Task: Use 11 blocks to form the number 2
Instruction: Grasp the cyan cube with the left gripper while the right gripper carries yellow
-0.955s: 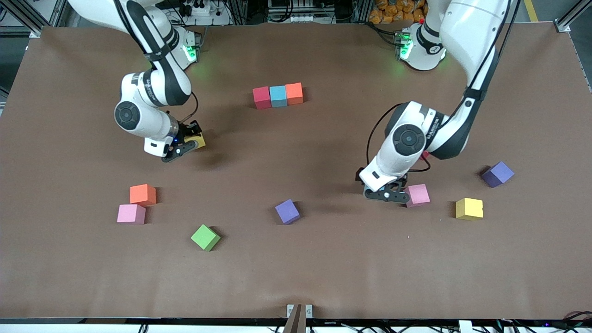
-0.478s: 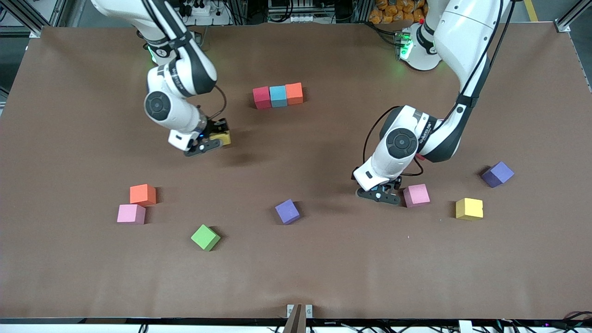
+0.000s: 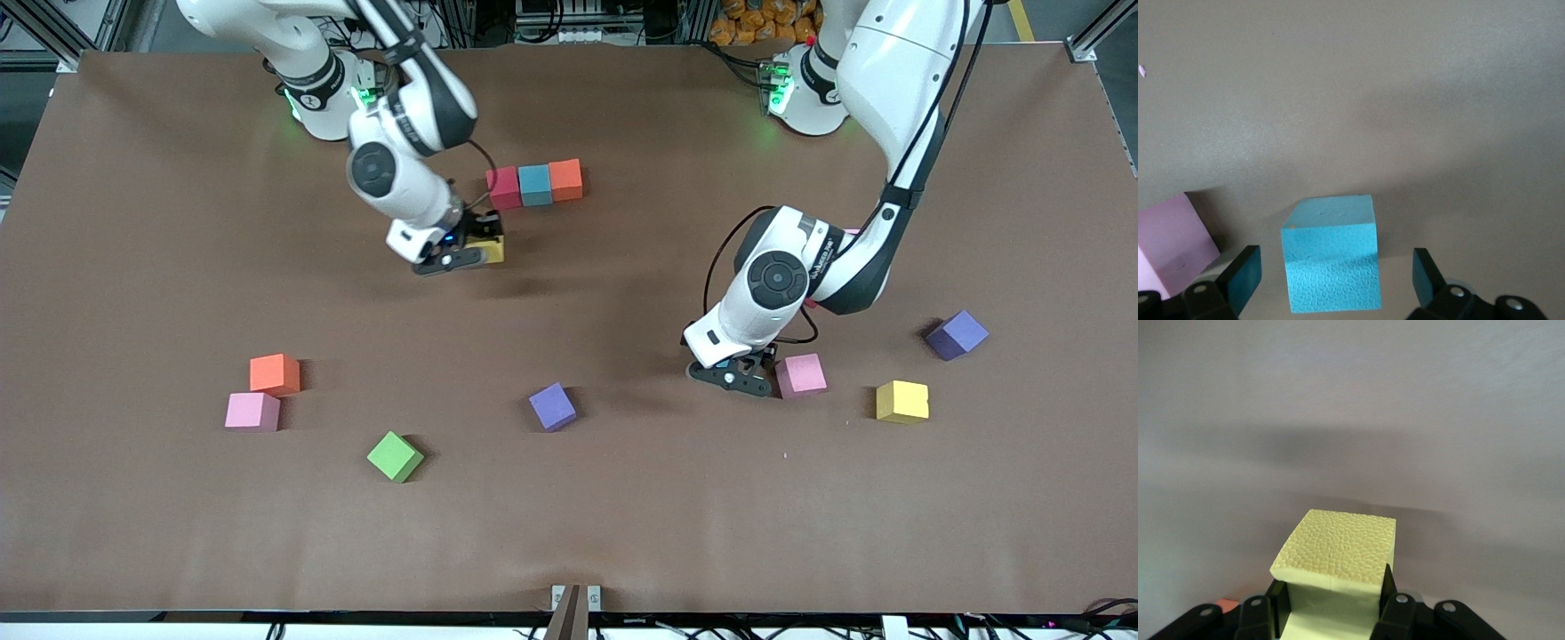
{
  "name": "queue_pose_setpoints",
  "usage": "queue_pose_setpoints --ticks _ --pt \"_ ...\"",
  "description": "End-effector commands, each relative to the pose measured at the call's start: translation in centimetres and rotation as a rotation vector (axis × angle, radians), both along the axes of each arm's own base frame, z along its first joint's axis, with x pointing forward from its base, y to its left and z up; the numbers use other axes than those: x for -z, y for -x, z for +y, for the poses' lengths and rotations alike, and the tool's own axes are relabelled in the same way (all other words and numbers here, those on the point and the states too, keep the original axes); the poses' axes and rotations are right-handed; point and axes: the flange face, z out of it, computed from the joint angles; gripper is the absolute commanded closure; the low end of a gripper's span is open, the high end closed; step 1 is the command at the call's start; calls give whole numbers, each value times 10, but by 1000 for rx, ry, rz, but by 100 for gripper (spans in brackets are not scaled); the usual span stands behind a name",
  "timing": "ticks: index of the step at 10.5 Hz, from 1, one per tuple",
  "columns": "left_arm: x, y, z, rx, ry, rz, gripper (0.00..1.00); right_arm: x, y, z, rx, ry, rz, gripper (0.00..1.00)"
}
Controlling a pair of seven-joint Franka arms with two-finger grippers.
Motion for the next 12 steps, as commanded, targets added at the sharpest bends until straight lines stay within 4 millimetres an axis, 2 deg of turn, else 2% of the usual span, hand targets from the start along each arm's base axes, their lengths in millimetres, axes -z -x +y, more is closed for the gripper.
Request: queue_pose_setpoints --ticks 1,3,6,8,12 --pt "1 -4 4 19 0 -10 0 3 -3 46 68 -7 14 63" --pt "2 -4 4 23 1 -11 0 10 1 66 86 -5 -1 63" --pt "0 -8 12 27 -4 -17 0 28 16 112 144 -2 -24 63" --pt "0 -8 12 30 -4 -17 0 34 18 116 147 0 -19 64" --pt "3 -7 11 31 -4 -12 0 46 41 128 95 -7 31 64"
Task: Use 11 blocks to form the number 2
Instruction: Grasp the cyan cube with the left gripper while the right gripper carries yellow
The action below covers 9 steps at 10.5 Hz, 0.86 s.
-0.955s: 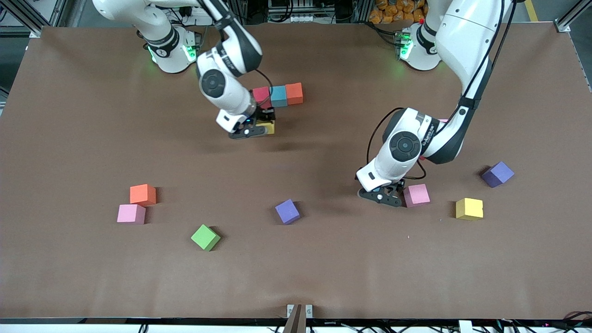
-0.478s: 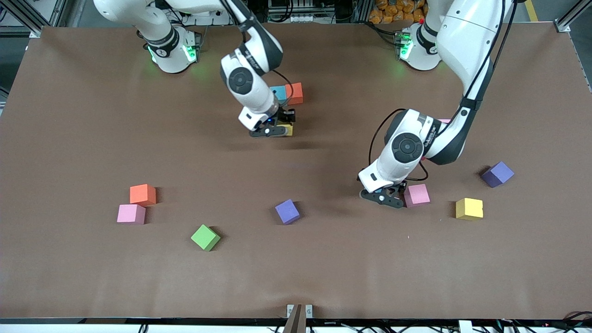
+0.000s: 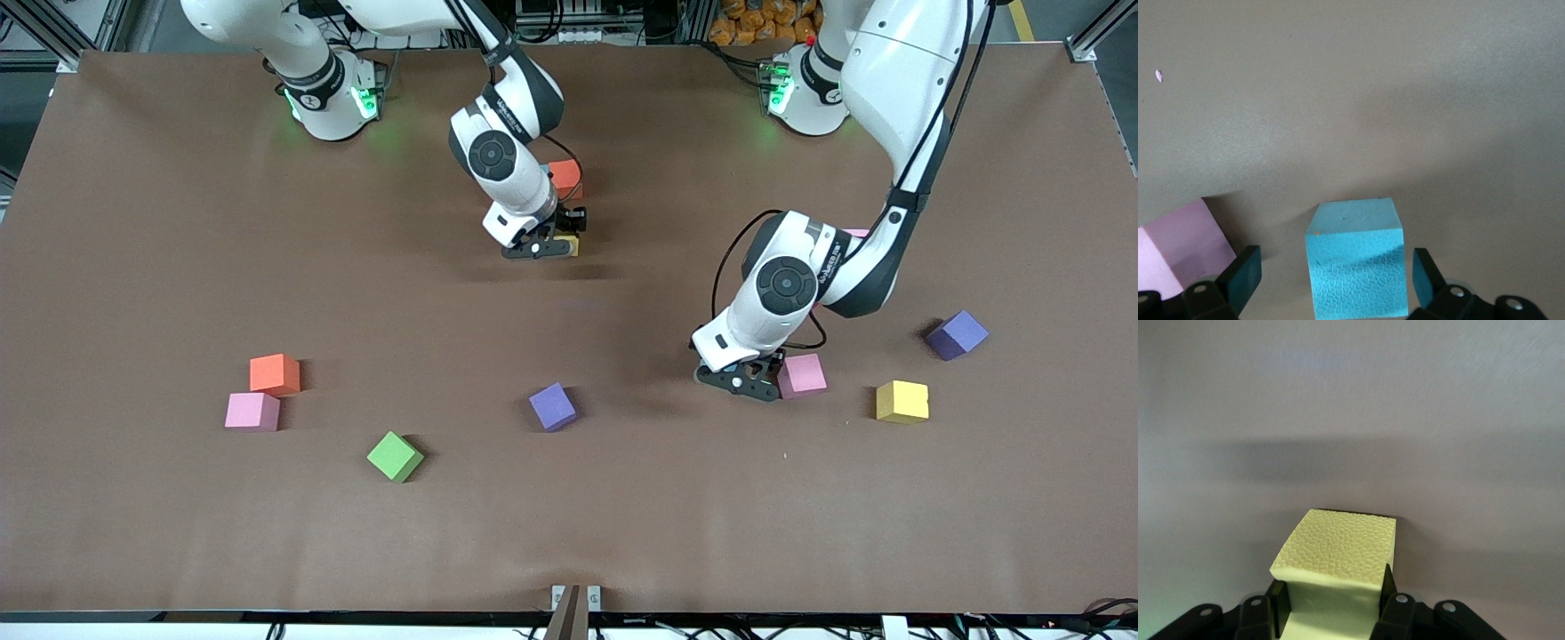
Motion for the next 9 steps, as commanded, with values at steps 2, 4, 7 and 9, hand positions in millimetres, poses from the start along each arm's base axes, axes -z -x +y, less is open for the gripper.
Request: queue_pose_setpoints --ticks 2,4,7,9 --pt "1 -1 -1 15 7 -6 0 6 7 5 -20 -8 38 64" --pt "3 -1 -2 10 9 -1 0 9 12 5 -46 1 56 64" --pt "4 -1 -4 -1 11 -1 0 10 29 12 -97 -19 83 64" --pt "4 0 -4 -5 11 1 0 12 34 11 -128 -25 88 64"
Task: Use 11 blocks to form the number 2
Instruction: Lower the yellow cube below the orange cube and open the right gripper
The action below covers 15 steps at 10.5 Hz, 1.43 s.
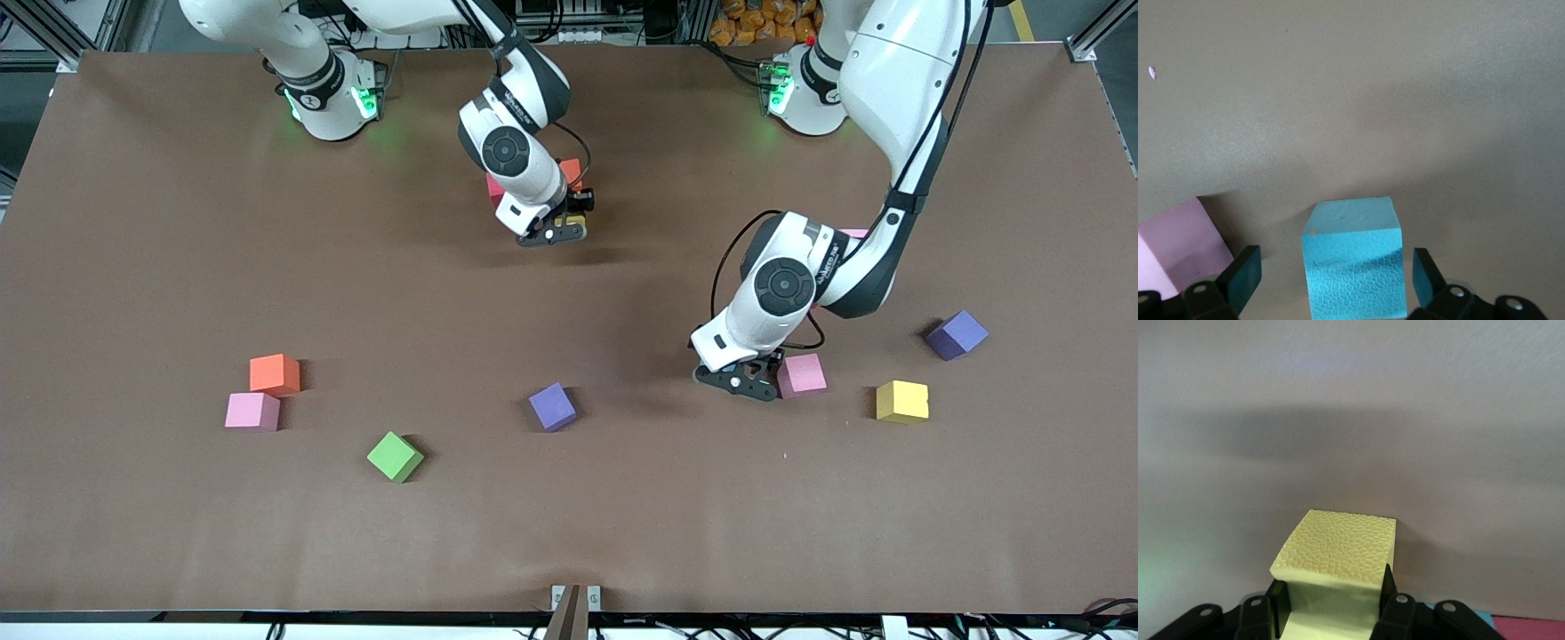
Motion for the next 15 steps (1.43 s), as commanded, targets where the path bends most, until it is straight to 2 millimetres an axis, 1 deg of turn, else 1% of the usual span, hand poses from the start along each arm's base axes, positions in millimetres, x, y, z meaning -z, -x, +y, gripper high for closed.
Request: queue_pose_setpoints --ticks 1,4,9,10,12,13,15 --pt "1 -1 -3 -8 13 -4 0 5 4 -2 -24 -12 16 64" --pt "1 -1 -3 -11 14 -4 0 6 5 -4 -52 -13 10 64" --pt "1 -1 -2 -29 14 -4 0 7 2 -6 -73 -6 -4 64" --pt "1 -1 -2 -27 12 -5 0 7 -4 -10 -71 -3 -9 64" --pt "2 -1 -3 -20 9 -5 4 8 -6 -15 -74 6 -12 64" --pt "4 0 -4 -19 7 -2 9 9 -6 -15 -78 8 -13 64" --pt "6 0 -4 -21 11 -5 7 10 -6 -15 -74 10 -12 63"
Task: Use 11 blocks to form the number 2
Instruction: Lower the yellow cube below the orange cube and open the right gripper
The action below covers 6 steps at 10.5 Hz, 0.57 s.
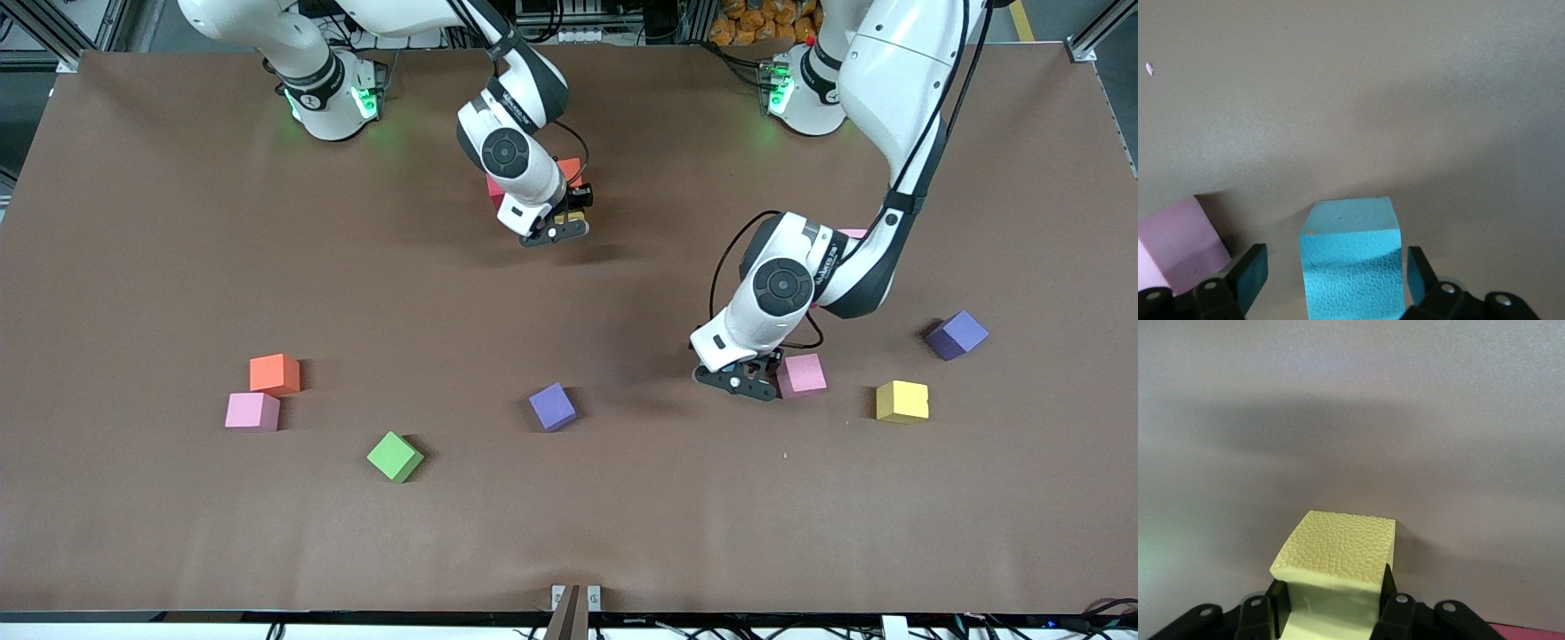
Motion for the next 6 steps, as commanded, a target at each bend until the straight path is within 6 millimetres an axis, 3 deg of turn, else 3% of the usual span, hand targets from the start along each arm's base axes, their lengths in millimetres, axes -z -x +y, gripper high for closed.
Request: queue_pose_setpoints --ticks 1,2,5,6 --pt "4 0 -4 -10 11 -5 5 11 -1 -11 -11 21 -1 44" --pt "4 0 -4 -10 11 -5 5 12 0 -11 -9 25 3 2" --pt "8 1 -4 -9 8 0 10 9 -2 -13 20 39 31 0" --pt "8 1 -4 -5 6 -1 17 5 -3 -13 30 39 30 0"
